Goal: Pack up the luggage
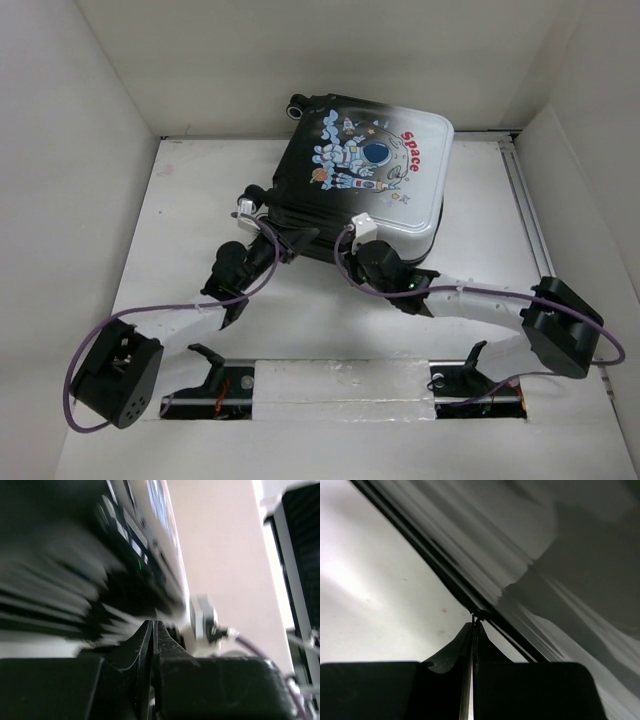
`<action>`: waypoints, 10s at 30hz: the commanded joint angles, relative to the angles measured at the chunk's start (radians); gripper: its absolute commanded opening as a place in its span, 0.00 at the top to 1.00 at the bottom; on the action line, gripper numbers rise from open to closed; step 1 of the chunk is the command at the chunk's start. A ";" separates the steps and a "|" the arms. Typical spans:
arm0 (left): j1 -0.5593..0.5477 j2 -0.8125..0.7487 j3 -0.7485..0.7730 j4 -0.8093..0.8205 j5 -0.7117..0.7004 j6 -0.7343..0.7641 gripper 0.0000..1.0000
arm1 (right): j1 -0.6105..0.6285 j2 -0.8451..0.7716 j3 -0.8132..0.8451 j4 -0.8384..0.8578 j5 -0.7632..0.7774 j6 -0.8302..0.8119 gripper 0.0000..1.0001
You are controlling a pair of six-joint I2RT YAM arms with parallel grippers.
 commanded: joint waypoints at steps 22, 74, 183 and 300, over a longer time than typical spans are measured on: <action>0.414 -0.078 0.342 -0.586 -0.051 0.224 0.00 | 0.034 -0.129 -0.112 0.152 -0.127 0.014 1.00; -0.200 -0.044 -0.073 -0.005 -0.210 0.104 1.00 | -0.227 -0.332 -0.230 0.191 -0.489 0.043 1.00; 0.365 0.888 0.579 0.476 0.164 -0.316 0.20 | -0.021 -0.480 -0.327 0.182 -0.311 0.045 1.00; 0.367 0.484 0.090 0.631 0.155 -0.103 1.00 | -0.377 -0.494 -0.140 0.070 -0.521 -0.056 1.00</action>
